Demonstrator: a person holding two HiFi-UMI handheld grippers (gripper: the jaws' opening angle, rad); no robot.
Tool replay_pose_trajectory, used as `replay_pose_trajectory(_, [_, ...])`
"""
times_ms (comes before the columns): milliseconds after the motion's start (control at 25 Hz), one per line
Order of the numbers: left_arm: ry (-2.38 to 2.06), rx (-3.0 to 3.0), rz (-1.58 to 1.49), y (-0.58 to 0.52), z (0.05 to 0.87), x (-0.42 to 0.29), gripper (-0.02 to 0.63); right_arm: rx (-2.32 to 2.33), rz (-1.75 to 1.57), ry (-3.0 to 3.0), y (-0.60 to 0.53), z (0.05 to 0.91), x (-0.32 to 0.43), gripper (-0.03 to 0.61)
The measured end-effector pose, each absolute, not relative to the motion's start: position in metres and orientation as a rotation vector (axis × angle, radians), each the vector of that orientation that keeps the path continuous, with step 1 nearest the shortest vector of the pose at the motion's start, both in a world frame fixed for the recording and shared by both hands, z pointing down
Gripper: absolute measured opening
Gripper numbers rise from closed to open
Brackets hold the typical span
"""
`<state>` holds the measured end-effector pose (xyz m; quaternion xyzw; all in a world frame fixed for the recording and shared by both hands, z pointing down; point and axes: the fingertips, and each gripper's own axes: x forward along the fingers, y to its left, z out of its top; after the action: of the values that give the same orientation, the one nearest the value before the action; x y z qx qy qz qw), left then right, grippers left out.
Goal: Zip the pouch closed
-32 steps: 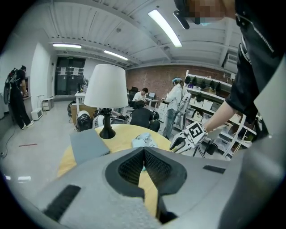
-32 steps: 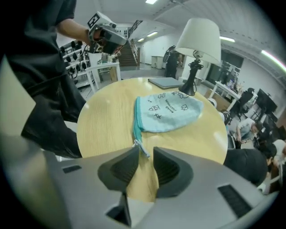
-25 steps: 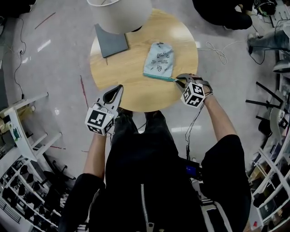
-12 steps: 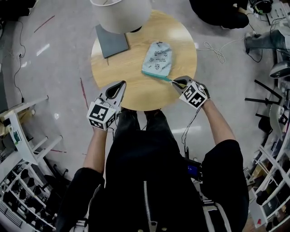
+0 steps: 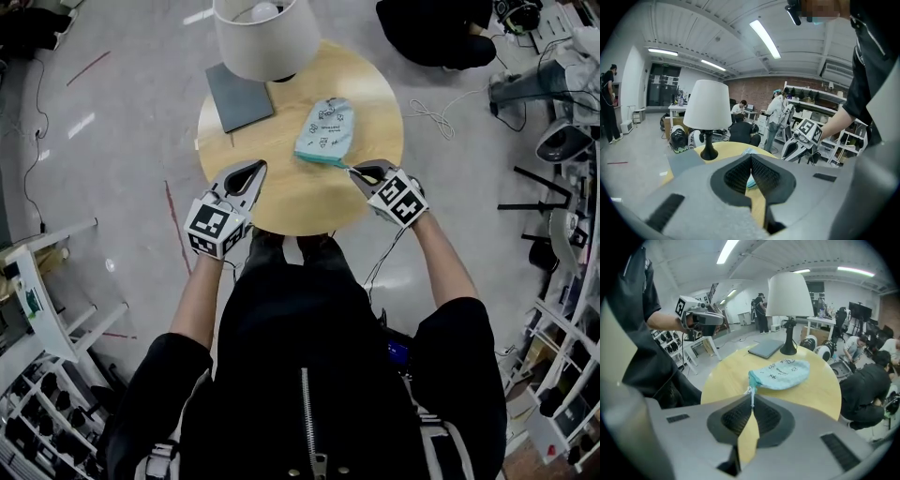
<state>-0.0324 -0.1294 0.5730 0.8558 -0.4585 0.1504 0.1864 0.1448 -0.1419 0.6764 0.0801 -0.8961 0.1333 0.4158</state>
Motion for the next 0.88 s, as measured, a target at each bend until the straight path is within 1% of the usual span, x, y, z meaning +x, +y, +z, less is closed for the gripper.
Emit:
replay_pose_trajectory(560, [-1.269, 2.558, 0.369, -0.138, 0.529, -0.078, 0.006, 0.479, 0.449, -2.349, -0.156, 0.598, 0.083, 0.018])
replay_pose_trajectory(880, [-1.222, 2.678, 0.355, -0.149, 0.506, -0.076, 0.006, 0.586, 0.580, -2.405, -0.163, 0.546, 0.066, 0.018])
